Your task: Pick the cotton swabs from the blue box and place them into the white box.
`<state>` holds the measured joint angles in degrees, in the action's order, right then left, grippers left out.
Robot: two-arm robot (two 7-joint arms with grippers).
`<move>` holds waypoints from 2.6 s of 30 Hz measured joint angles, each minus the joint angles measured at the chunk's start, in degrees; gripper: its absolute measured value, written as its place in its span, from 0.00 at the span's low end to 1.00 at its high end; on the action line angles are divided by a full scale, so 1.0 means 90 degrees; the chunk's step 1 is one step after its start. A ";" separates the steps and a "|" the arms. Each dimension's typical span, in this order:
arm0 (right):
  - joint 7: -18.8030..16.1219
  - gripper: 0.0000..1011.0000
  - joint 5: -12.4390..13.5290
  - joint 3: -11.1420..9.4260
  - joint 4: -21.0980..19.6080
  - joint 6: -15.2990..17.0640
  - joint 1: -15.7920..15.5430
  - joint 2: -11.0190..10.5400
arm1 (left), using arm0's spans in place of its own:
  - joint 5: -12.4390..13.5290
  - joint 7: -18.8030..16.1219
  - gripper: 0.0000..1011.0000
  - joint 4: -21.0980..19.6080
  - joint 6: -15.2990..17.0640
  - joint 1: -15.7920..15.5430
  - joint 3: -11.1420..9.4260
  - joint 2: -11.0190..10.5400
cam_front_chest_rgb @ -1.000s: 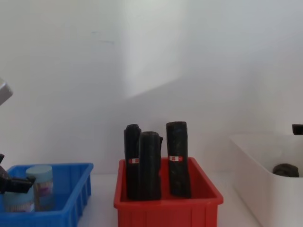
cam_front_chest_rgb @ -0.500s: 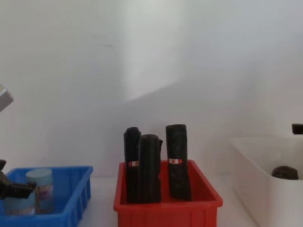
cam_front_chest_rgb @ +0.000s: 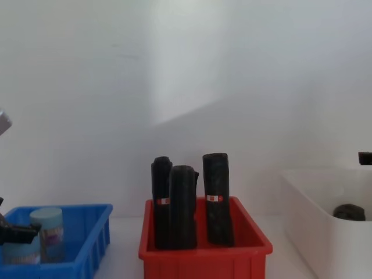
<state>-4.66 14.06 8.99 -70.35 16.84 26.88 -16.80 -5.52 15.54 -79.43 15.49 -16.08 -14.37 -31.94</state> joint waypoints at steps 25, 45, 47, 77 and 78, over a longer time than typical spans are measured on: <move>0.0000 0.99 0.0000 0.0000 0.0000 0.0000 0.0000 0.0000 | -0.0506 -0.0149 0.99 -0.0040 -0.0372 0.0039 0.0162 -0.0005; 0.0000 0.99 0.0000 0.0000 0.0000 0.0000 0.0000 0.0000 | -0.0636 0.0138 0.99 -0.0063 -0.0348 -0.0024 0.0210 0.0015; 0.0000 0.99 0.0000 0.0000 0.0000 0.0000 0.0000 0.0000 | -0.0591 0.0209 0.99 -0.0037 -0.0309 -0.0041 0.0201 0.0015; 0.0000 0.99 0.0000 0.0000 0.0000 0.0000 0.0000 0.0000 | -0.0181 0.0621 0.99 0.0155 0.0014 -0.0095 0.0086 0.0049; 0.0000 0.99 0.0000 0.0000 0.0000 0.0000 0.0000 0.0000 | -0.0176 0.0622 0.99 0.0159 0.0019 -0.0096 0.0084 0.0051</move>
<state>-4.66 14.06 8.99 -70.35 16.84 26.89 -16.80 -7.11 21.14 -77.99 15.66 -16.94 -13.62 -31.48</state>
